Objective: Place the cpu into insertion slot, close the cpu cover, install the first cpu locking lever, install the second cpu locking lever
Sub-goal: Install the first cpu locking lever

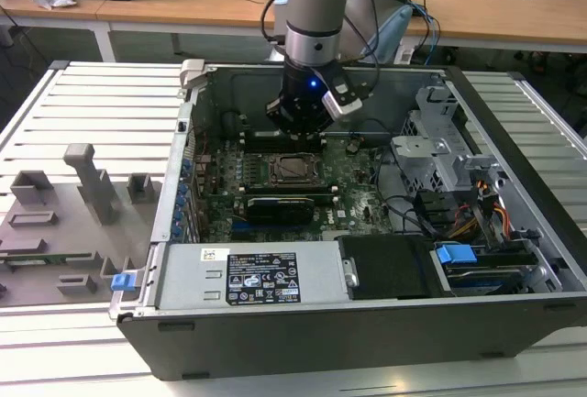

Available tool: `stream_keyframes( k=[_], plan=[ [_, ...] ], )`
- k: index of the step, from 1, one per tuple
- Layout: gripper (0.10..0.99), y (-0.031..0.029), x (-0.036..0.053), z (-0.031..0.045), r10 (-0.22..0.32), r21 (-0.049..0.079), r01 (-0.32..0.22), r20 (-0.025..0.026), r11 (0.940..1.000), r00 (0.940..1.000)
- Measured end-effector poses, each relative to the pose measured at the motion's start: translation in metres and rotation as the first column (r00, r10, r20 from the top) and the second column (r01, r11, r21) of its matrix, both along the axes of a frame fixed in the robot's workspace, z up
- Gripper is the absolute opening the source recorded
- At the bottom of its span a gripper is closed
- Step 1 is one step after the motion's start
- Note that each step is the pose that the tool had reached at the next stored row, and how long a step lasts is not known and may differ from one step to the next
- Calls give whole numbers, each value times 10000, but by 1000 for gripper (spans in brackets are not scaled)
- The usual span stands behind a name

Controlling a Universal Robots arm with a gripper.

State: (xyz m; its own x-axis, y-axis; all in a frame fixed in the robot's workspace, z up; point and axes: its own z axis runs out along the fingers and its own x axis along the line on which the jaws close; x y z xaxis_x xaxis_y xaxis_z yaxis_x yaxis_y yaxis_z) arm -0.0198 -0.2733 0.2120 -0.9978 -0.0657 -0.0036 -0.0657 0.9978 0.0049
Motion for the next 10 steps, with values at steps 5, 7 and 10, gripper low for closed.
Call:
stream_keyframes(
  k=[5,7,10],
  plan=[
    [106,-25,1,38,0,-6,0,0,10000,10000],
    [106,-42,2,38,0,-6,0,0,10000,10000],
    [106,-60,2,38,0,-5,0,0,10000,10000]
  ],
)
